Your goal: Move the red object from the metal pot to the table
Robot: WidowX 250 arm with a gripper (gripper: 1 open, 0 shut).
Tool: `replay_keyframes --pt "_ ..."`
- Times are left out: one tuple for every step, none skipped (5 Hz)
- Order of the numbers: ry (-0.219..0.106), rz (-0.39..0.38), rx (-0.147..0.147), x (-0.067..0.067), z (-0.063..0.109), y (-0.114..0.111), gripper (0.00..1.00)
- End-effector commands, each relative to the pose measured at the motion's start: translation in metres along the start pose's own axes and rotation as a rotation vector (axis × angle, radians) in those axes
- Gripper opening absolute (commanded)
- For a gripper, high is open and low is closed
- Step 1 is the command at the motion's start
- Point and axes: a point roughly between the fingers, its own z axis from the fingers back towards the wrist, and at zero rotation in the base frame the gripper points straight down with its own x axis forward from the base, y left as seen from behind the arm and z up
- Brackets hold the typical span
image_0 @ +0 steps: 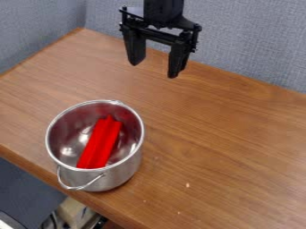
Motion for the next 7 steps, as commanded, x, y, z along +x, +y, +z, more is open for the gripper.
replay_keyframes --pt "0.018 0.019 -0.003 -0.002 -0.003 0.002 1.0" --pt "0.037 0.046 -0.007 0.002 -0.012 0.006 1.0" --pt "0.056 0.138 0.007 -0.015 -0.025 0.02 1.0" --pt "0.025 0.143 -0.009 -0.036 -0.036 0.024 1.0" --pt "-0.004 0.148 -0.034 -0.056 -0.05 0.028 1.0" --pt "-0.036 0.138 -0.066 -0.064 -0.067 0.033 1.0" --pt "-0.048 0.129 -0.076 -0.069 -0.075 0.042 1.0"
